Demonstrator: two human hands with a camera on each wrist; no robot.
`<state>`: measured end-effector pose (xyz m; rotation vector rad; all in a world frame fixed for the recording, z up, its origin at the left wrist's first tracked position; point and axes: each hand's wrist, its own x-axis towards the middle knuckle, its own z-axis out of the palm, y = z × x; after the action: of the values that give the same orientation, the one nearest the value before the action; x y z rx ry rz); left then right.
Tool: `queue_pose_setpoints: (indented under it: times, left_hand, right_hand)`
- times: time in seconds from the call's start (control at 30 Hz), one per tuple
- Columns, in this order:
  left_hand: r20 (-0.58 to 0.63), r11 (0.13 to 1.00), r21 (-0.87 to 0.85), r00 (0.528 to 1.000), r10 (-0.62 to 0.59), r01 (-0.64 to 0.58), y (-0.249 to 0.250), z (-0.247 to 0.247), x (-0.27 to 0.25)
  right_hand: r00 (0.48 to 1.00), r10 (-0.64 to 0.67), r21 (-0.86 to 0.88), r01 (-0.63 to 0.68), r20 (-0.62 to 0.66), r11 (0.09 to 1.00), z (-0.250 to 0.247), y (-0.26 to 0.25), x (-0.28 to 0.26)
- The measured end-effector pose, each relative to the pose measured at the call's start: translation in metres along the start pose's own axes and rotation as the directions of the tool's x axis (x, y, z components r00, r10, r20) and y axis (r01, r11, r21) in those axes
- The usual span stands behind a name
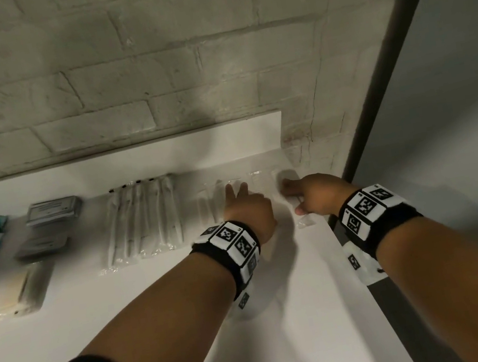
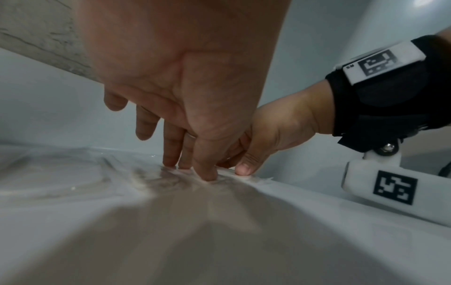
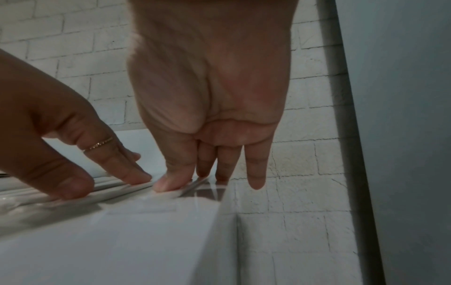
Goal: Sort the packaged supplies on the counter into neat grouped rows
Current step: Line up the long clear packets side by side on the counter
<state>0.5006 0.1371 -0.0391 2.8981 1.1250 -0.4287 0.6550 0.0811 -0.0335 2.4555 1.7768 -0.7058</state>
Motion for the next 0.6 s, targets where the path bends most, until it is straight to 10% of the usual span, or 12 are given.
queue_pose_setpoints:
  times: [0.47,0.6]
  left_hand:
    - [-0.010,0.999,-0.042,1.000,0.007,-0.008,-0.004,0.004,-0.001]
    - [-0.178,0.995,-0.092,0.984,0.007,-0.024,-0.014,0.004,-0.010]
  right_hand:
    - [0.999,-0.026,0.053,0.025,0.025,0.998,0.001,0.001,-0.006]
    - [0.997,-0.073,0.093,0.075,-0.023,0.993,-0.003,0.002,-0.010]
